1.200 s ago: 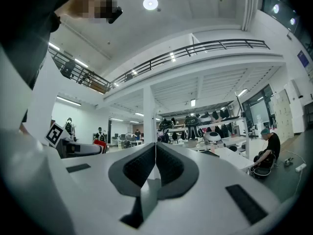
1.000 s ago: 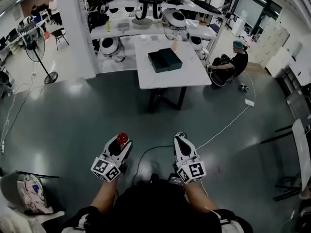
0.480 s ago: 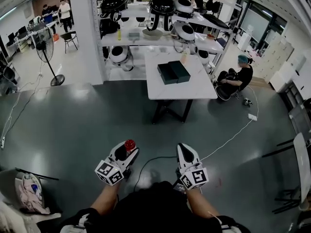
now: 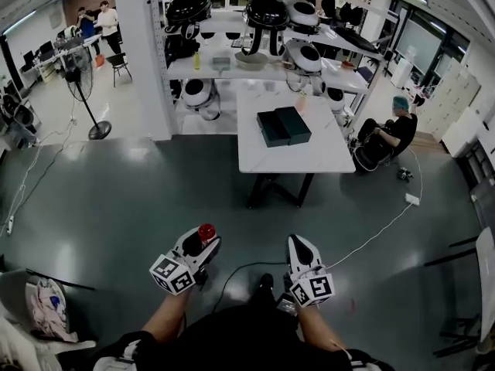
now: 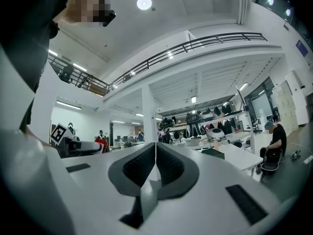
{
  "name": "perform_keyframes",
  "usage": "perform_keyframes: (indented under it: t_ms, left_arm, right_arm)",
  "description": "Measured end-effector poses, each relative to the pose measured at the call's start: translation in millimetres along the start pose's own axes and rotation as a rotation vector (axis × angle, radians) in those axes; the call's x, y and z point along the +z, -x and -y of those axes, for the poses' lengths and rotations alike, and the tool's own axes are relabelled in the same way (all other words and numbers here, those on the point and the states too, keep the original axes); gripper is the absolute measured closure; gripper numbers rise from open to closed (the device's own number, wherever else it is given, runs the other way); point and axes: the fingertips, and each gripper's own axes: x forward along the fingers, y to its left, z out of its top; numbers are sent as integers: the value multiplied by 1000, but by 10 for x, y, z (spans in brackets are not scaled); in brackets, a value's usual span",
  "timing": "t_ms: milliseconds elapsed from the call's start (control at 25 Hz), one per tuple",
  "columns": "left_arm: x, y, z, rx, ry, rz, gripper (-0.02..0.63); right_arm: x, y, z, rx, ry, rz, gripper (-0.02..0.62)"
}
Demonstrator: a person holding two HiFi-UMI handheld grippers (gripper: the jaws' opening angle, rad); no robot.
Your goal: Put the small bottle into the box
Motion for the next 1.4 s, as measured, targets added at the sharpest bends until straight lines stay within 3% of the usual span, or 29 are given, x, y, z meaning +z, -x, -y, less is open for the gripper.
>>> perform_keyframes:
  t_ms: [600, 1040, 1400]
  left_arm:
    - [433, -1861, -385, 85, 28, 111, 370]
    - [250, -2636, -648, 121, 54, 62, 370]
    - [239, -3410, -1373, 123, 86, 72, 370]
  right_arm:
    - [474, -1053, 1784, 108, -1, 34, 561]
    - [156, -1424, 2547, 121, -64, -17, 561]
    - [96, -2243, 3164, 111, -32, -47, 561]
